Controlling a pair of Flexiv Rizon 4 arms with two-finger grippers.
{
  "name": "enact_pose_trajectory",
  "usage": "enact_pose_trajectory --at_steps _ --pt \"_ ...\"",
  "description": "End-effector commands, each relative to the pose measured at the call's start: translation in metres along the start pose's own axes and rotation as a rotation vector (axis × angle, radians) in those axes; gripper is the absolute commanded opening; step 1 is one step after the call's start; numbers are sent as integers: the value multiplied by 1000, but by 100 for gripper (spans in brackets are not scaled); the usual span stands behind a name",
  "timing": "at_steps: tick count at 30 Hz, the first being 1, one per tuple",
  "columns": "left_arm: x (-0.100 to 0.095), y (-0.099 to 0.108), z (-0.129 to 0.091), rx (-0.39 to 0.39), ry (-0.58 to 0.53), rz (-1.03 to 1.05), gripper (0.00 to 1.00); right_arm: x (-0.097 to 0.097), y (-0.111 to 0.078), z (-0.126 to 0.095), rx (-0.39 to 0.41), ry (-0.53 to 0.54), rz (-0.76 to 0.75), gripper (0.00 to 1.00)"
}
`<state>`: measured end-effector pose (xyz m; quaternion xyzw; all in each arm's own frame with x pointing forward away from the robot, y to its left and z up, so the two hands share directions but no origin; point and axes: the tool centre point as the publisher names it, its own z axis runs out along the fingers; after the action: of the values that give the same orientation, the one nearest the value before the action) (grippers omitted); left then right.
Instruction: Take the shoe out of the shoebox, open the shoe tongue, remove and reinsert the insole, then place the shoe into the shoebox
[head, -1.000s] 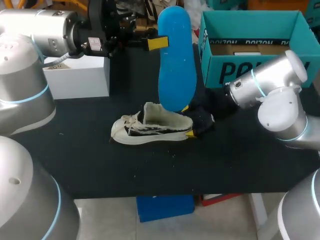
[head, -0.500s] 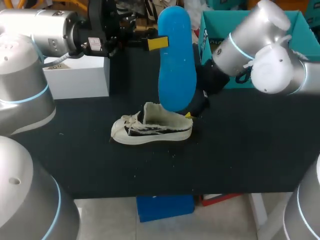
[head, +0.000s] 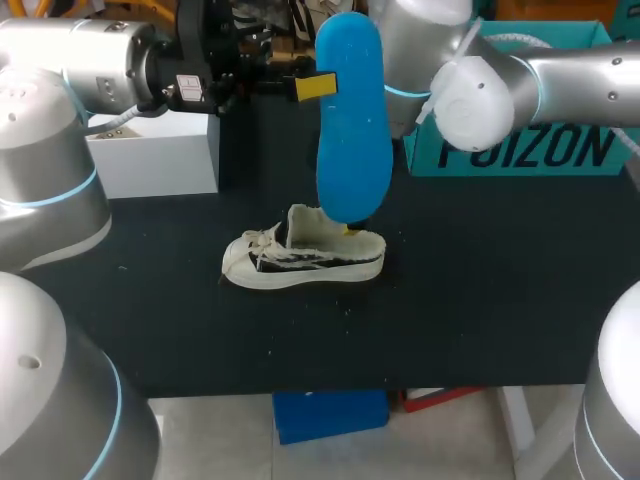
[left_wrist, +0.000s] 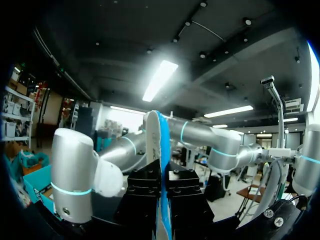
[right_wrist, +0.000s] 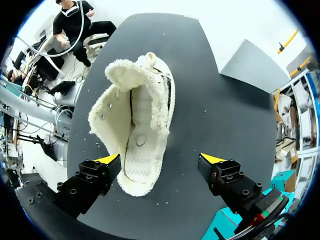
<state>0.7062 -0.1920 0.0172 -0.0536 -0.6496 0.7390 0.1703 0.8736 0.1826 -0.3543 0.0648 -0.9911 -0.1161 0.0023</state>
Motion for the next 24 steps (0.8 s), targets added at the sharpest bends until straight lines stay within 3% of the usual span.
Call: enact_pose_trajectory --at_steps 1,24 --pt "0 1 1 1 -4 3 0 -6 9 5 227 10 1 100" --pt "0 1 1 1 -4 3 0 -4 26 35 202 15 10 100"
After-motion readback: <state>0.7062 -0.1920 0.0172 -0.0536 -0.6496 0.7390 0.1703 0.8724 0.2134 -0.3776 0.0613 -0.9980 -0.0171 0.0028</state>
